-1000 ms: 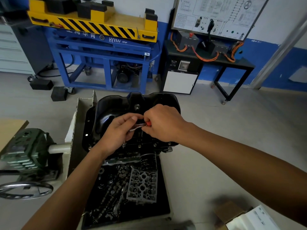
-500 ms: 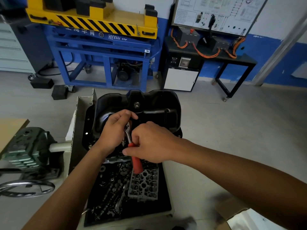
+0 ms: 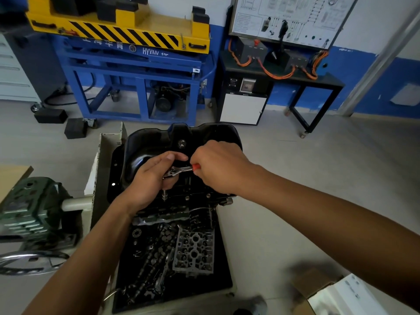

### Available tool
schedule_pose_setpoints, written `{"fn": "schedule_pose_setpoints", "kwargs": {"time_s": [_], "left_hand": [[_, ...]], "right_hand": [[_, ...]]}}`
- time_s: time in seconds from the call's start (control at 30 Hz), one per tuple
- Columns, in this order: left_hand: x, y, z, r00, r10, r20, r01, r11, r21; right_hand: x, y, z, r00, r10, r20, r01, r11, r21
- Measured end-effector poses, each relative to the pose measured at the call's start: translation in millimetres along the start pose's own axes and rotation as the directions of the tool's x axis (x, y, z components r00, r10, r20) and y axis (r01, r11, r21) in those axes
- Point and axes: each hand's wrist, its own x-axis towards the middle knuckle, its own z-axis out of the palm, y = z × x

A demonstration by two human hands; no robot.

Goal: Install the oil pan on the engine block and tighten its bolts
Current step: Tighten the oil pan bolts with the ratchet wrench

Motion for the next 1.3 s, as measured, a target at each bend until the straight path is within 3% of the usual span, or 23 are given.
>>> {"fn": "schedule_pose_setpoints", "kwargs": {"time_s": [0.27,0.4,0.5,0.67,0.93,1.3], "left_hand": [[-2,0,-5,0.997,-0.031,0.075,0.031,1.0,-0.005],[-8,-2,-3,0.999,0.037,-0.036,-0.035,0.997,0.075],[-11,-3,3,0.983,0.119,-0.141,-0.082,0.966,0.244],[-9,-8,19,0.94,0.215,-0.265,-0.14,0.952,0.273],[-4,-5,20,0.915,0.242,-0.324,-0.147,0.945,0.293],[-3,-1,4,0.996,0.04,-0.083,-0.033,0.996,0.089]], "right_hand": [[15,1,6,0.993,-0.056,-0.103,0.052,0.998,-0.041],[11,5,12,0.989,-0.076,-0.125,0.077,0.997,0.003],[6,8,10,0.996,-0.048,-0.069,0.054,0.995,0.089],[-6,-3,9,0.989,-0.066,0.135,0.016,0.94,0.341],[-10,-13,8,0.99,-0.056,0.131,-0.004,0.907,0.421],[-1,4,-1,0.988,-0.037,0.152,0.015,0.989,0.147]]}}
